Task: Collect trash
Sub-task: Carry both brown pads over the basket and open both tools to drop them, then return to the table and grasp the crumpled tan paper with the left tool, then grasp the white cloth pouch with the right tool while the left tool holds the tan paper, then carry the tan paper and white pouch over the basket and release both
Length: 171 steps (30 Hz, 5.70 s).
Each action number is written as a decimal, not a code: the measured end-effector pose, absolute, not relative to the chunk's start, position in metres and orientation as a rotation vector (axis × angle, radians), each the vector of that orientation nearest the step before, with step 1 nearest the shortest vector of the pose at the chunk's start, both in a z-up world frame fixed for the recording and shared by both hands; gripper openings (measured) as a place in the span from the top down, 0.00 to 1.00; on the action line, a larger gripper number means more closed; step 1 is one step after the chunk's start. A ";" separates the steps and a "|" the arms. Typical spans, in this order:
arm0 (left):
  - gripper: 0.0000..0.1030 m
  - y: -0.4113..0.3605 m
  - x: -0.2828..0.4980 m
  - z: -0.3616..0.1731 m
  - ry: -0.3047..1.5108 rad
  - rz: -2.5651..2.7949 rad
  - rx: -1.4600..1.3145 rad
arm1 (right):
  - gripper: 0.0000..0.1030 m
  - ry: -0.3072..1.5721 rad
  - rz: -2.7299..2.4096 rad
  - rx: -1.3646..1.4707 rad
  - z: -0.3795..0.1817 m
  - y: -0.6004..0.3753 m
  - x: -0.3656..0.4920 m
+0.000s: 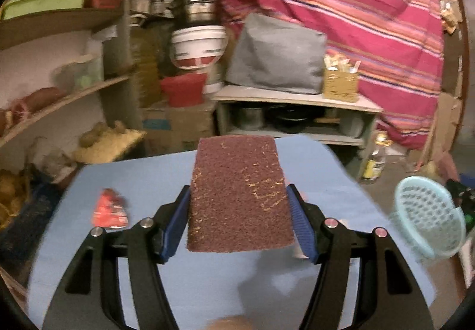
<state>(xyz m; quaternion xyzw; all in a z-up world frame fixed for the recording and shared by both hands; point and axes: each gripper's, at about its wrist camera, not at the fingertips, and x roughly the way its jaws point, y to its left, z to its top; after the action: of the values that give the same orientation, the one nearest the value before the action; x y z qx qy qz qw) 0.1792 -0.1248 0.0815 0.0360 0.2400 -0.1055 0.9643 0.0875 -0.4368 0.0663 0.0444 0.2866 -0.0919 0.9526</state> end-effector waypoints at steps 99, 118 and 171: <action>0.58 -0.078 0.152 -0.021 0.689 -0.323 0.118 | 0.04 0.712 -0.082 0.131 0.009 -0.332 0.148; 0.58 -0.001 0.207 0.034 0.544 -0.100 -0.010 | 0.21 0.863 -0.070 0.034 -0.037 -0.271 0.206; 0.58 -0.317 0.141 0.067 0.446 -0.536 0.107 | 0.65 0.521 -0.272 0.307 0.058 -0.543 0.038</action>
<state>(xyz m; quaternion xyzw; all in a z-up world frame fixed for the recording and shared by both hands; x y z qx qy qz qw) 0.1406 -0.3168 0.0675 0.0525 0.2185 -0.2624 0.9384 0.0378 -0.5430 0.0578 0.1506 0.2559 -0.1338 0.9455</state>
